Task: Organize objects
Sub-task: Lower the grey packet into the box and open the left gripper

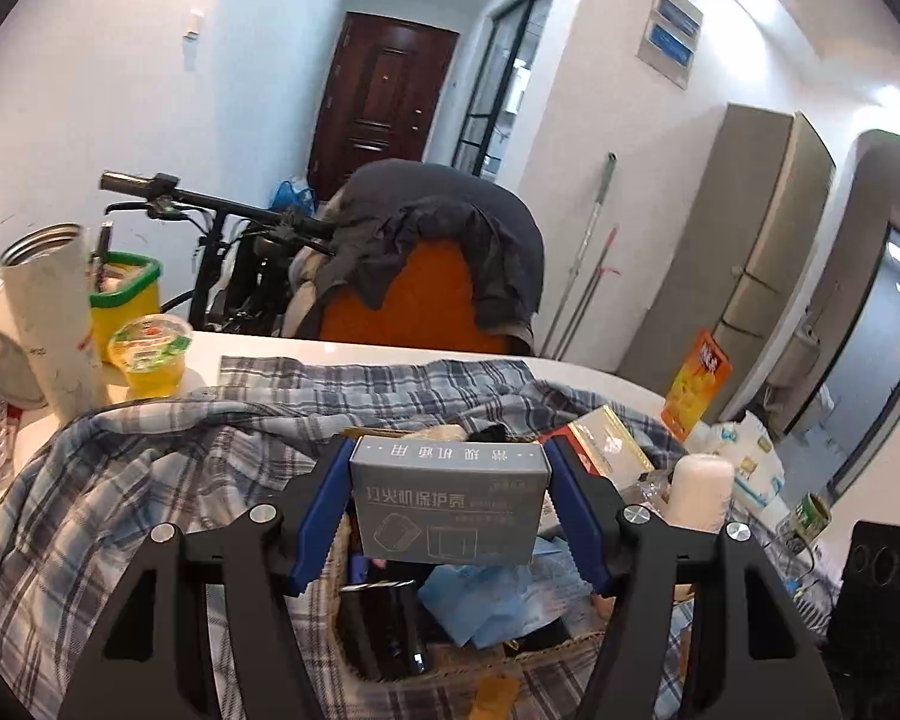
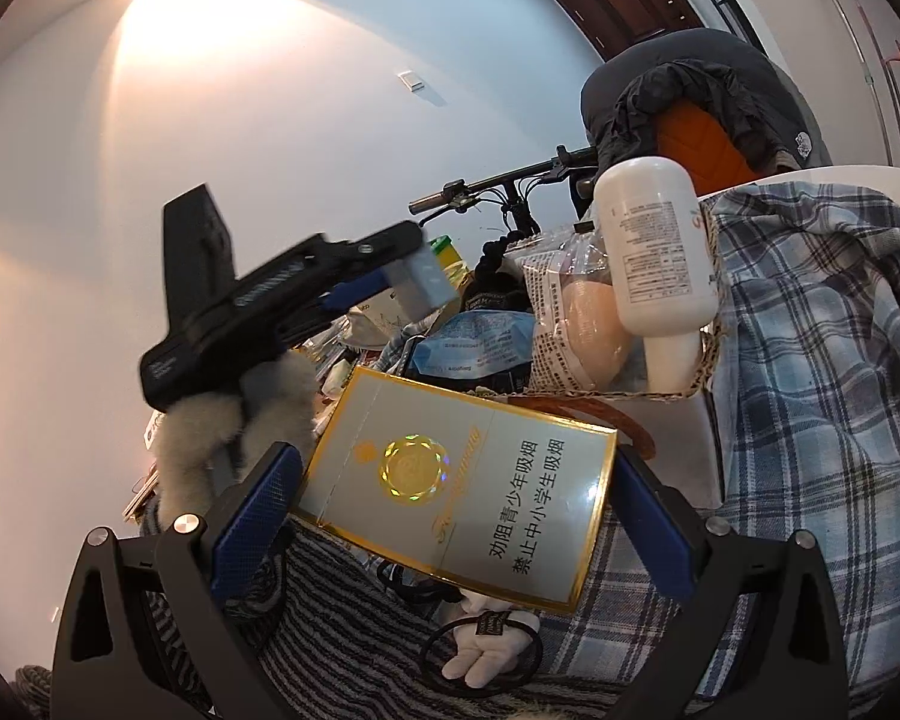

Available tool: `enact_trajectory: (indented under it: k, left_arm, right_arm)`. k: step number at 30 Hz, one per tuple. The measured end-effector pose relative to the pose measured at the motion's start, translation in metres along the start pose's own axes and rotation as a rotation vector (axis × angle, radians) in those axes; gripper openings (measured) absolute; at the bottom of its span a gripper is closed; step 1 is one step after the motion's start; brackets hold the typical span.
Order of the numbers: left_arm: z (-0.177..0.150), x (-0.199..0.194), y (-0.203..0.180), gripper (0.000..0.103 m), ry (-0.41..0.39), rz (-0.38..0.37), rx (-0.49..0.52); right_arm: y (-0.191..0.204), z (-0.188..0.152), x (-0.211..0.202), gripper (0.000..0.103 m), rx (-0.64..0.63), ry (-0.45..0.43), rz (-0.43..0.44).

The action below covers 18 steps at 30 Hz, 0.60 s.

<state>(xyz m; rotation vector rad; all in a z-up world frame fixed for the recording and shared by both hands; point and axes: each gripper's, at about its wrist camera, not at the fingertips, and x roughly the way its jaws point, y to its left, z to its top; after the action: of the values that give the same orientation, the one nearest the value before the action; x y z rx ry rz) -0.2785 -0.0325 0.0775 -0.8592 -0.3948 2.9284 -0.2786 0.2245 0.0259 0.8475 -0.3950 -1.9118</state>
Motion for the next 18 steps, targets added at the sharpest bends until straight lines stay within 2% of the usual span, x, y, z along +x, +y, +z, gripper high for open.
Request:
enact_trajectory:
  k: [4,12,16,18]
  left_arm:
    - [-0.004,0.017,-0.002,0.067,0.034,-0.006,-0.01]
    - [-0.006,0.025,0.009,0.066,0.046,0.08,-0.017]
    - [-0.009,0.031,0.017,0.067,0.073,0.055,-0.053]
    - [-0.011,0.033,0.017,0.071,0.088,0.041,-0.051]
  right_arm:
    - [0.002,0.0,0.0,0.1,-0.008,0.003,0.003]
    - [0.003,0.0,0.001,0.1,-0.016,0.004,0.002]
    - [0.004,-0.001,0.003,0.1,-0.027,0.012,-0.008]
    - [0.004,-0.001,0.003,0.101,-0.026,0.01,-0.007]
